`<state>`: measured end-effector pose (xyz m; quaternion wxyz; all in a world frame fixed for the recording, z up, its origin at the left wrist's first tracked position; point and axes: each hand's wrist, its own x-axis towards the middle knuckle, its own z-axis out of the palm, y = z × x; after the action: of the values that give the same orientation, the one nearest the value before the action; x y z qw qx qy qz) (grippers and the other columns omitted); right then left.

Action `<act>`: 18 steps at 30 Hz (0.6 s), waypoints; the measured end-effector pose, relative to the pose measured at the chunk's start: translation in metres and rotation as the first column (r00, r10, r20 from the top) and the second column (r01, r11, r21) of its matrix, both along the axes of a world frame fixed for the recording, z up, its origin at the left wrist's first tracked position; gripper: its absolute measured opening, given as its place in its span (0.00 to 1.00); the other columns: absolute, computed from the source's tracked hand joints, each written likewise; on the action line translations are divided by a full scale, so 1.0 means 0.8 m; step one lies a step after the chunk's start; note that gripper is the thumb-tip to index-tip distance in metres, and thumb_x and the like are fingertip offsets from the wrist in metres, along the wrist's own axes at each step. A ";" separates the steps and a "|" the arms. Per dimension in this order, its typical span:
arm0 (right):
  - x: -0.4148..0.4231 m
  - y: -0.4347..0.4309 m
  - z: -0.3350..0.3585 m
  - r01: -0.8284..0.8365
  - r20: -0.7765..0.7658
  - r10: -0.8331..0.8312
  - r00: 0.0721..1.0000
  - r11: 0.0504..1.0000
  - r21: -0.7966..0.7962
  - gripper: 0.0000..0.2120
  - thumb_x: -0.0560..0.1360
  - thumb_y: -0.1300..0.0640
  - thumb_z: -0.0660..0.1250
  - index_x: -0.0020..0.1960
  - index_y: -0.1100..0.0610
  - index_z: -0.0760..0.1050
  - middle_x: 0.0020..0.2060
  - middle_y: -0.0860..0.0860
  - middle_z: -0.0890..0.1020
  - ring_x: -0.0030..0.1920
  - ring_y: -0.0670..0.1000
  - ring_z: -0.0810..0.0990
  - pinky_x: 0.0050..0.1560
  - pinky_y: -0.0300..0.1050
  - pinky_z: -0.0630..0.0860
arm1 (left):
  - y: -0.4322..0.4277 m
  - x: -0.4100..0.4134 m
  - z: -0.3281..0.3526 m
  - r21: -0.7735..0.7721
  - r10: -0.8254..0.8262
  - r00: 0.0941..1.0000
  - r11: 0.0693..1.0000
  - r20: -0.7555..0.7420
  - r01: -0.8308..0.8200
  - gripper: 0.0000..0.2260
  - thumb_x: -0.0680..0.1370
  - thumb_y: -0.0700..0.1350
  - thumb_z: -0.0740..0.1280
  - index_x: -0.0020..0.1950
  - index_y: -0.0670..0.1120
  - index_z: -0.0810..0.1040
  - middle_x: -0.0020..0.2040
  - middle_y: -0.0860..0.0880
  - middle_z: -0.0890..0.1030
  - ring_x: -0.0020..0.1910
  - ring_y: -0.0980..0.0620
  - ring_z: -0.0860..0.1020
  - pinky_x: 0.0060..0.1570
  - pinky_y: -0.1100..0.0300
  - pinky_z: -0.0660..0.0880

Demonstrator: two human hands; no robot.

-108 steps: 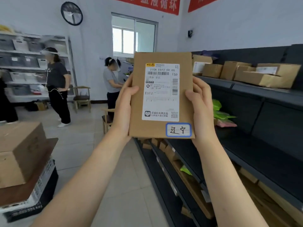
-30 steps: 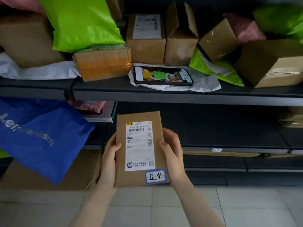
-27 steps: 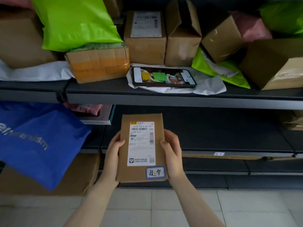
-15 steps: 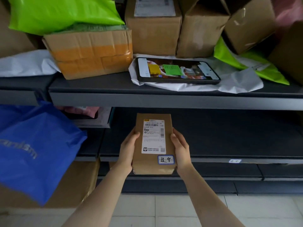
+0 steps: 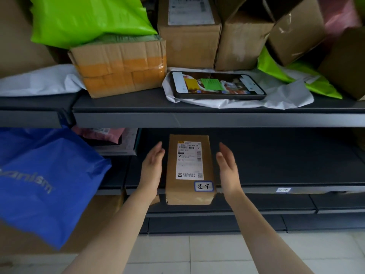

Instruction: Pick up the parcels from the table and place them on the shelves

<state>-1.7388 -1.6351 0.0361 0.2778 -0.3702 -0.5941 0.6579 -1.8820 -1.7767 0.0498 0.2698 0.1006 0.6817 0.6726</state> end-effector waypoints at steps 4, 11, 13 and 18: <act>0.011 -0.017 0.047 0.021 -0.026 -0.018 0.999 0.992 0.126 0.16 0.84 0.55 0.57 0.70 0.47 0.70 0.53 0.29 0.76 0.47 0.19 0.73 0.41 0.15 0.68 | -0.015 0.010 0.047 0.044 -0.046 0.996 0.998 -0.081 0.050 0.14 0.83 0.44 0.59 0.61 0.61 0.77 0.63 0.61 0.77 0.62 0.64 0.74 0.64 0.60 0.67; 0.055 -0.091 0.119 0.105 -0.186 -0.064 0.981 0.970 0.221 0.13 0.83 0.62 0.57 0.61 0.52 0.77 0.45 0.26 0.81 0.49 0.29 0.79 0.44 0.21 0.72 | -0.054 0.078 0.122 0.139 -0.120 0.990 0.982 -0.080 0.130 0.15 0.83 0.44 0.56 0.59 0.58 0.79 0.67 0.54 0.78 0.68 0.56 0.74 0.69 0.55 0.68; 0.075 -0.109 0.138 0.158 -0.237 -0.100 0.966 0.957 0.242 0.14 0.82 0.61 0.58 0.62 0.54 0.78 0.49 0.29 0.82 0.52 0.33 0.80 0.47 0.23 0.73 | -0.067 0.103 0.146 0.183 -0.114 0.988 0.974 -0.105 0.132 0.14 0.81 0.46 0.58 0.56 0.59 0.82 0.66 0.54 0.80 0.66 0.58 0.76 0.69 0.55 0.69; 0.144 -0.127 0.202 0.231 -0.325 -0.120 0.938 0.916 0.328 0.14 0.83 0.60 0.58 0.65 0.55 0.78 0.59 0.43 0.82 0.61 0.44 0.79 0.61 0.36 0.75 | -0.077 0.177 0.215 0.286 -0.122 0.966 0.940 -0.227 0.186 0.16 0.78 0.49 0.57 0.57 0.59 0.83 0.65 0.55 0.82 0.66 0.59 0.77 0.68 0.57 0.69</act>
<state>-1.6238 -1.7369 0.1979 0.4858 -0.2617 -0.6201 0.5576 -1.7403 -1.8381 0.2218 0.2310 0.2637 0.5837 0.7324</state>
